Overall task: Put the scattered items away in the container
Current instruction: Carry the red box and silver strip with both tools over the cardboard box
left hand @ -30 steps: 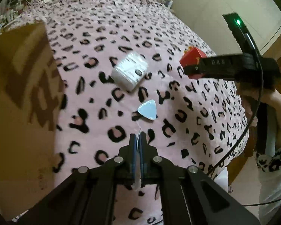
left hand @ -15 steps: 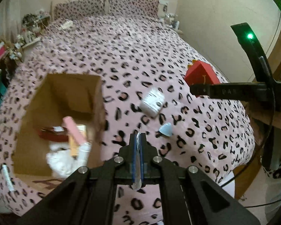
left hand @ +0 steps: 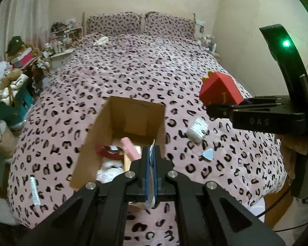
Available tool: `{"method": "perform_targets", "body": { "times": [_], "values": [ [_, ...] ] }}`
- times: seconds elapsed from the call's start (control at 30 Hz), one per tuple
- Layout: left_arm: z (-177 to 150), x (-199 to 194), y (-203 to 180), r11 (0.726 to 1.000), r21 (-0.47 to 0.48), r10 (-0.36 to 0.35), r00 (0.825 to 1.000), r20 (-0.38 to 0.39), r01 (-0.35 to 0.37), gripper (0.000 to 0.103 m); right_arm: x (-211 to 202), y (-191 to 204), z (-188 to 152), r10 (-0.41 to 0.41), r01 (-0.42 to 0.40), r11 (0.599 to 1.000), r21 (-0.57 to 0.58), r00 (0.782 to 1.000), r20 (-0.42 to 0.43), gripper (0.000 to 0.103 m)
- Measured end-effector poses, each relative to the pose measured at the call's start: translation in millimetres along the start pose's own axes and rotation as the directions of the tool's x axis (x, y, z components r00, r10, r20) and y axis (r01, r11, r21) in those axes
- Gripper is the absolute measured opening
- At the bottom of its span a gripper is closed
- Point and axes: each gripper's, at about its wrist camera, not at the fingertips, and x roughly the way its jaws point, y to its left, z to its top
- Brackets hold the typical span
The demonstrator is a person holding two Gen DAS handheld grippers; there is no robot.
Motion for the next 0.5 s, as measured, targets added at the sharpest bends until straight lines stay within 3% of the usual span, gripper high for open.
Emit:
{"method": "perform_targets", "body": {
  "times": [0.23, 0.5],
  "values": [
    [-1, -9, 35, 0.998, -0.048, 0.048, 0.999, 0.014, -0.047, 0.003, 3, 49, 18, 0.041, -0.040, 0.996, -0.075, 0.999, 0.008, 0.040],
    [-3, 13, 56, 0.994, -0.087, 0.060, 0.998, -0.017, -0.062, 0.003, 29, 80, 28, 0.065, -0.068, 0.991, -0.116, 0.997, -0.035, 0.040]
  ]
}}
